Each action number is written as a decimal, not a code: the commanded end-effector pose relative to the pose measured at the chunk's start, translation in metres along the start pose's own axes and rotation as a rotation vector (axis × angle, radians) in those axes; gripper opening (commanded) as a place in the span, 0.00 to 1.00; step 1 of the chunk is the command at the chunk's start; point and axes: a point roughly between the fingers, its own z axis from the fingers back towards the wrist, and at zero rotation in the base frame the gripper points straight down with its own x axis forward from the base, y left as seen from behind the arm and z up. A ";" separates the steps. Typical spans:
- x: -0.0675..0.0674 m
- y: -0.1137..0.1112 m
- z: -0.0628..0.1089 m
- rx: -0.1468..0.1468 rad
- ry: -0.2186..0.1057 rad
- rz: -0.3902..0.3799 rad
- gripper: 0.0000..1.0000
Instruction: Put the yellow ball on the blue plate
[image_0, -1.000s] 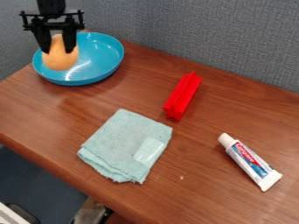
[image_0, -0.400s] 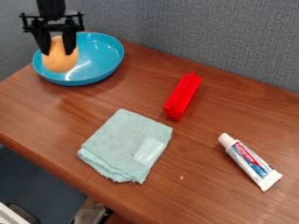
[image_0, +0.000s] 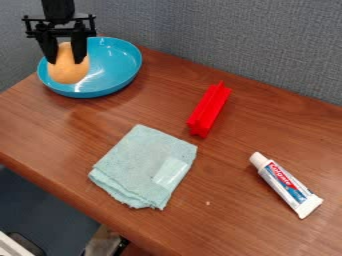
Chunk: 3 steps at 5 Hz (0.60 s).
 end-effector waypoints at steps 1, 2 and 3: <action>-0.002 0.003 0.024 0.009 -0.063 0.008 0.00; -0.001 0.002 0.024 0.009 -0.062 0.010 0.00; -0.001 0.001 0.024 0.010 -0.061 0.012 0.00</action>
